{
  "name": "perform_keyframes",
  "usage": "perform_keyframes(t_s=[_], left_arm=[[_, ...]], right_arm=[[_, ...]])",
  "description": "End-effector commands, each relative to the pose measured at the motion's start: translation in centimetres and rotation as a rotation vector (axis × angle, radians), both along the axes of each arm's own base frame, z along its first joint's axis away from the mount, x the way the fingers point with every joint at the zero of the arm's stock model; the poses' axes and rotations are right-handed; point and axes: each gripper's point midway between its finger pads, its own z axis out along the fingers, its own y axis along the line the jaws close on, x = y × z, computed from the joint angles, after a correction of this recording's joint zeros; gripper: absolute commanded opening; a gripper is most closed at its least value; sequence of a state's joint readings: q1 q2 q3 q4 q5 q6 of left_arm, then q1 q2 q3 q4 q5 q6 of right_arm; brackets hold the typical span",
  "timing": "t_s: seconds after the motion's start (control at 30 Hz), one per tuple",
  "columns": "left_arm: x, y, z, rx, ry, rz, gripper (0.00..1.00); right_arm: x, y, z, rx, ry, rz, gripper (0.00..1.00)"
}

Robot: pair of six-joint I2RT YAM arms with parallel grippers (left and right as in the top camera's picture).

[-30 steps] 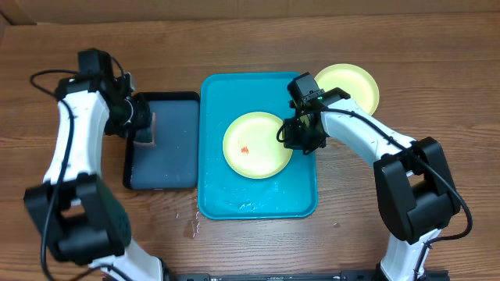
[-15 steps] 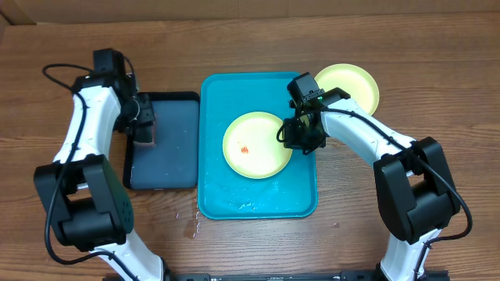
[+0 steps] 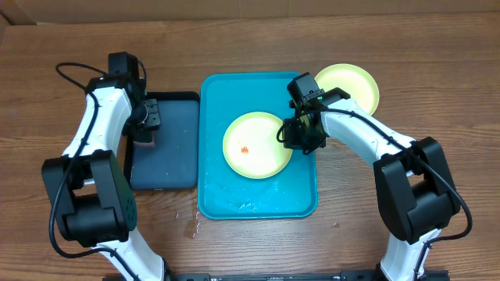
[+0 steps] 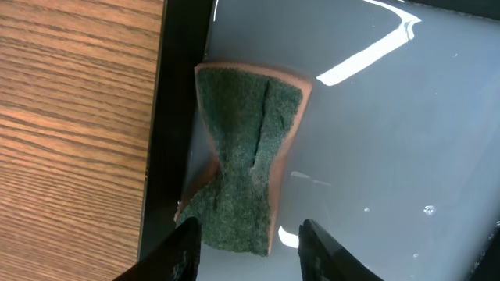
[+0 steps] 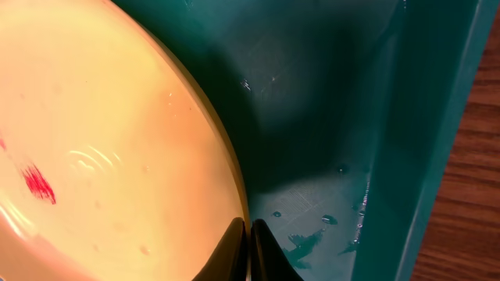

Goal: Clean dirty plates on tray and stack at the side
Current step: 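Lower the left gripper onto the green sponge on the black tray, then grasp the green sponge with the left gripper and lift it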

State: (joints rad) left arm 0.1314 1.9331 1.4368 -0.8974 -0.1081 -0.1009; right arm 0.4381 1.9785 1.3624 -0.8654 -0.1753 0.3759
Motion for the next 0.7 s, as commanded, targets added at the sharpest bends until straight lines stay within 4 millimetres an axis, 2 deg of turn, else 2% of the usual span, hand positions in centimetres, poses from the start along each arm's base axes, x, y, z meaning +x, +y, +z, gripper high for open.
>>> perform_keyframes(t_s=[0.0,0.2,0.4,0.57,0.67], left_arm=[[-0.6,0.0,-1.2,-0.022,0.032,-0.019,0.42],[-0.6,0.6,-2.6,-0.053,0.044,-0.001,0.43],[-0.1,-0.2,-2.9,-0.127,0.026,-0.040,0.43],[-0.2,1.1,-2.9,-0.050,0.033,-0.039,0.36],[0.2,1.2,-2.8,-0.040,0.020,-0.053,0.33]], right_arm=[[1.3,0.1,2.0,0.017,-0.062,0.000,0.04],[1.2,-0.1,1.9,0.008,-0.062,-0.001,0.04],[1.3,0.0,1.9,0.010,-0.063,-0.001,0.04],[1.3,0.0,1.9,0.010,-0.063,-0.001,0.04],[1.3,0.0,1.9,0.009,-0.062,-0.001,0.04]])
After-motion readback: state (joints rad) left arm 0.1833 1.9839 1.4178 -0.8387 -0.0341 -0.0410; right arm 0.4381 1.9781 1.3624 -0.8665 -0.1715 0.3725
